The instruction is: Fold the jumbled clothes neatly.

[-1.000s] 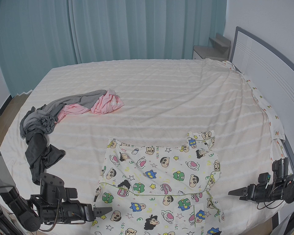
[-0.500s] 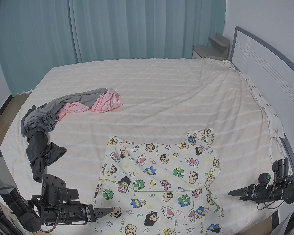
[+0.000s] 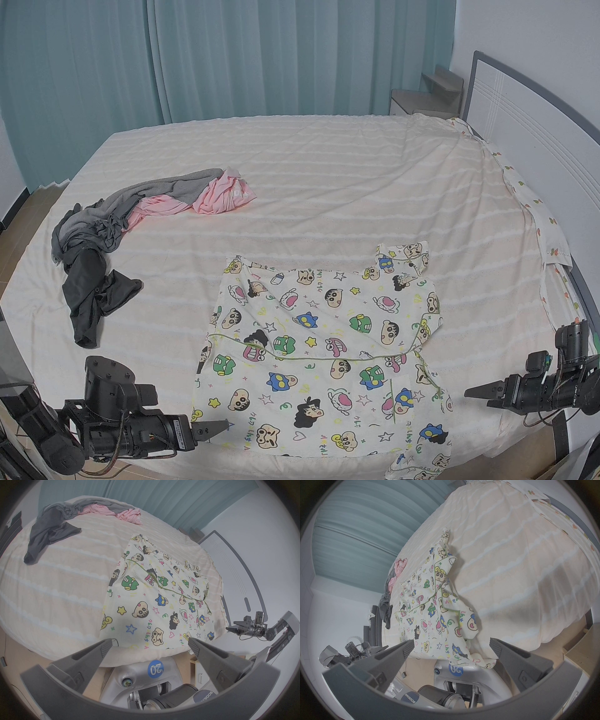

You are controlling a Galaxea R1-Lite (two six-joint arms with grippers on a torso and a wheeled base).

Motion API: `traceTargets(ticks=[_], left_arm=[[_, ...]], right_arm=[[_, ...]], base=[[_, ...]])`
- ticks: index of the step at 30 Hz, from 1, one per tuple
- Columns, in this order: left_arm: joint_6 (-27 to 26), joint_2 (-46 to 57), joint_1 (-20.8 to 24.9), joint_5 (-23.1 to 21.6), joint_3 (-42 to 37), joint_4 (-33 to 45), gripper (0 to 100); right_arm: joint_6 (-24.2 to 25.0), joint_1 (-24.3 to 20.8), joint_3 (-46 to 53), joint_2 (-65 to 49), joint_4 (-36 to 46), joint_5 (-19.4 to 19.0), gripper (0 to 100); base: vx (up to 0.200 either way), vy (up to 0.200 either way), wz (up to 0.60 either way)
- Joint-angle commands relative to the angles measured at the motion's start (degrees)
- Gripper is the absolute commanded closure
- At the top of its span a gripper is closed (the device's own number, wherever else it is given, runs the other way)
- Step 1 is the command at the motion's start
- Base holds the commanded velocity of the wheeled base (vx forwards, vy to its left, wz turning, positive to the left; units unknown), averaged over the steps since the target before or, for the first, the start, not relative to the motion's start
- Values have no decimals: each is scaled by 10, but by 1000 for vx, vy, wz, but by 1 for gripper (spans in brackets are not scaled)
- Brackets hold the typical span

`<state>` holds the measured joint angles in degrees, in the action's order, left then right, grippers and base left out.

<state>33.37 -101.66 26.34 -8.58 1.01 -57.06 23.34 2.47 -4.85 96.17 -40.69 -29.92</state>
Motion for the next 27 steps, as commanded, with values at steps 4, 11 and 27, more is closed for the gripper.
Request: traceTargets(ticks=[4, 11, 27], left_arm=[[0, 4, 0, 1, -9, 0, 0], [0, 4, 13, 1, -9, 0, 0], [0, 14, 14, 39, -9, -1, 0]], right_arm=[[6, -2, -22, 7, 1, -1, 0], [12, -3, -73, 84, 0, -1, 0], [176, -106, -217, 189, -4, 3, 0]], base=[[0, -200, 0], [0, -200, 0], [0, -63, 0]])
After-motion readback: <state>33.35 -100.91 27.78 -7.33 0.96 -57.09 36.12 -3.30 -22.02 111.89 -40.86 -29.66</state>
